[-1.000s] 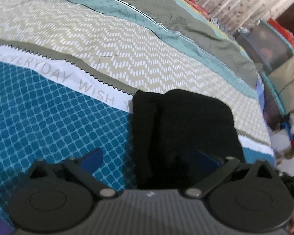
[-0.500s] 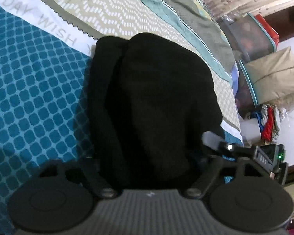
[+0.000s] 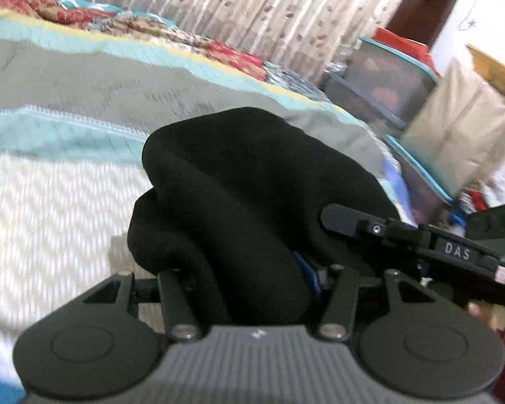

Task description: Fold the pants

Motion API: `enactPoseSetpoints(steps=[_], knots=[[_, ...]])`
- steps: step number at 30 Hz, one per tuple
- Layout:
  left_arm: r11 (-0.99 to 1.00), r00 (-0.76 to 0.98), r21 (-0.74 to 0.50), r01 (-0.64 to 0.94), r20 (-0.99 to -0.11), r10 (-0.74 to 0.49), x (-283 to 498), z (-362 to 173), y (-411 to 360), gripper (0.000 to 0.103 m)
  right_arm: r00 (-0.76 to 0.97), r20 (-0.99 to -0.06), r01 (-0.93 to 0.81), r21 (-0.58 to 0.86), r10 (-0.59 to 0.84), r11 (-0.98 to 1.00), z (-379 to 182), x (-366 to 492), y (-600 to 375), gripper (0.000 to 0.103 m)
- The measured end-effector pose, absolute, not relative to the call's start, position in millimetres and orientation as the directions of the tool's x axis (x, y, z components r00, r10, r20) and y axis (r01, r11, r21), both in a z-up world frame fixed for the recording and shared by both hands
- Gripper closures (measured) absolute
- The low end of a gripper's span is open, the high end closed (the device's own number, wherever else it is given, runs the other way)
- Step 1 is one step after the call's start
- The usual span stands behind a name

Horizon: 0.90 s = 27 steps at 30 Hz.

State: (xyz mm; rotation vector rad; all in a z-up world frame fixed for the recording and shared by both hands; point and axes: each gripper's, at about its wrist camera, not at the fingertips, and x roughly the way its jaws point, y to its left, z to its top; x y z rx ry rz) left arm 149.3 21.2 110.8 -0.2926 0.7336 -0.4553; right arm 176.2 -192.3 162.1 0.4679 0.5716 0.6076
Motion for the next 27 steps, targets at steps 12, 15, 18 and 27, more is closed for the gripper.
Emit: enactPoseSetpoints(steps=[12,15,18,27], knots=[[0.939,0.592,-0.341,0.035,-0.750,-0.294,226,9,18,0.031,0.655,-0.578,-0.096,0.574,0.486,0.813,56,228,-209,0.041],[0.926,0.592,-0.377,-0.018,-0.750,-0.294,212,15,29,0.031,0.658,-0.596,-0.059,0.568,0.460,0.821,70,220,-209,0.035],[0.927,0.618,-0.372,-0.048,-0.740,-0.265,187,32,37,0.032,0.690,-0.592,-0.032,0.549,0.416,0.835,84,195,-212,0.031],[0.959,0.606,-0.271,-0.078,-0.777,-0.170,79,38,43,0.032,0.693,-0.627,0.018,0.510,0.357,0.860,74,104,-192,0.031]])
